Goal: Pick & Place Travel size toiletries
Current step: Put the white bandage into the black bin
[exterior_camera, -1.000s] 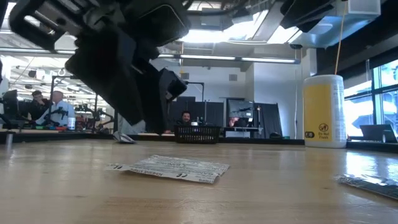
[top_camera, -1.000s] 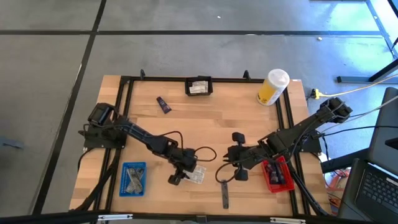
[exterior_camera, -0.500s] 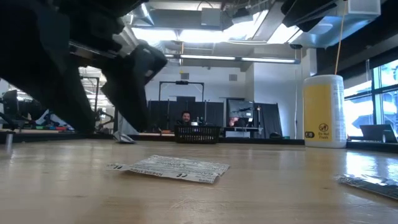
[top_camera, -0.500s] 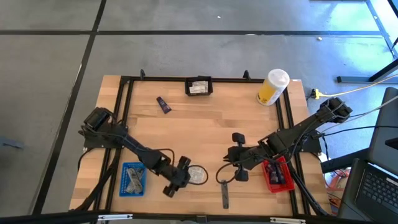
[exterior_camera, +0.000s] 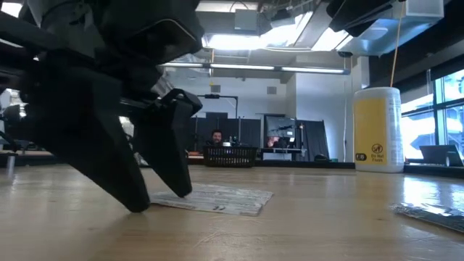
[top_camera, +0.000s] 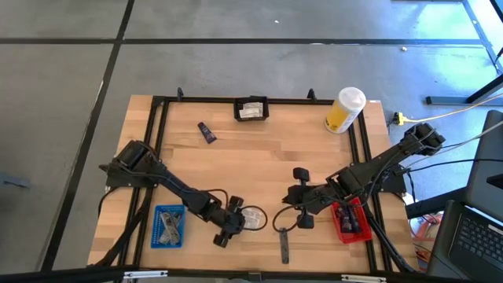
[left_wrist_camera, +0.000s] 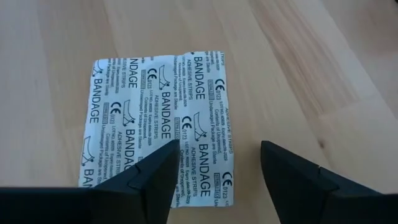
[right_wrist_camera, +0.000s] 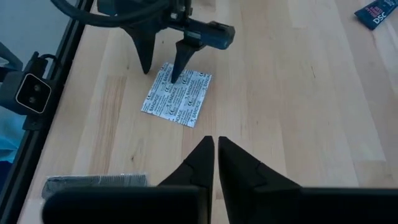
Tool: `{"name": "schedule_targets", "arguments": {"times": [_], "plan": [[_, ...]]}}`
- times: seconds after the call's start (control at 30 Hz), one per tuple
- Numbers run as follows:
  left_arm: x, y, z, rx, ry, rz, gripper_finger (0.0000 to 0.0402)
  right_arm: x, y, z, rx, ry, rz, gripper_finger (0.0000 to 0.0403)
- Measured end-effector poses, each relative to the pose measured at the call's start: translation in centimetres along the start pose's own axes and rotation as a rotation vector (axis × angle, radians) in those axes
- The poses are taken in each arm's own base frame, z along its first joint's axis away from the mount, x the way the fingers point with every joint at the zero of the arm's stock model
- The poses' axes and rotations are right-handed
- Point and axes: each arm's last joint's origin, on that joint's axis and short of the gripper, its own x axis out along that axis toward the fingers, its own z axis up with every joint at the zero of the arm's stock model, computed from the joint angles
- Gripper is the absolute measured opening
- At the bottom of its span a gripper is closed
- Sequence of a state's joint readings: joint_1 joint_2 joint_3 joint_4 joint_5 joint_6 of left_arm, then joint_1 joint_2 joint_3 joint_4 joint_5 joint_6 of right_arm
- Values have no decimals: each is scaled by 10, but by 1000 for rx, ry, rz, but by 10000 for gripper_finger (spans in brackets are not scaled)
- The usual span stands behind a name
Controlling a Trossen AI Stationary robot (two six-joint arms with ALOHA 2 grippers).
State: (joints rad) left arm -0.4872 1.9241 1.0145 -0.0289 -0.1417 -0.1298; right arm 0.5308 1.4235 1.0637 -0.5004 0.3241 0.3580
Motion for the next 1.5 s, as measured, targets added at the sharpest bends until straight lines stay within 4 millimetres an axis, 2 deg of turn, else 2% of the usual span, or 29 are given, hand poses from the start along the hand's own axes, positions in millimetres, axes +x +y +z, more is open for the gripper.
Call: {"name": "schedule_targets", "arguments": {"times": [0.2, 0.63, 1.0, 1.13, 1.3, 1.5], "plan": [[2, 6, -1, -15, 5, 46, 180, 0, 0, 0, 0, -1, 0, 28], [2, 9, -2, 12, 10, 128, 8, 0, 0, 0, 0, -1, 1, 12], [-2, 9, 11, 2, 18, 108, 2, 0, 0, 0, 4, -2, 1, 12], [-3, 11, 13, -3, 19, 112, 2, 3, 0, 0, 78, -3, -16, 23], [-3, 13, 13, -6, 19, 117, 2, 27, 4, -8, 152, 46, -98, 39], [0, 18, 11, -49, 31, 68, 2, 63, 15, -16, 142, 94, -37, 71]]}}
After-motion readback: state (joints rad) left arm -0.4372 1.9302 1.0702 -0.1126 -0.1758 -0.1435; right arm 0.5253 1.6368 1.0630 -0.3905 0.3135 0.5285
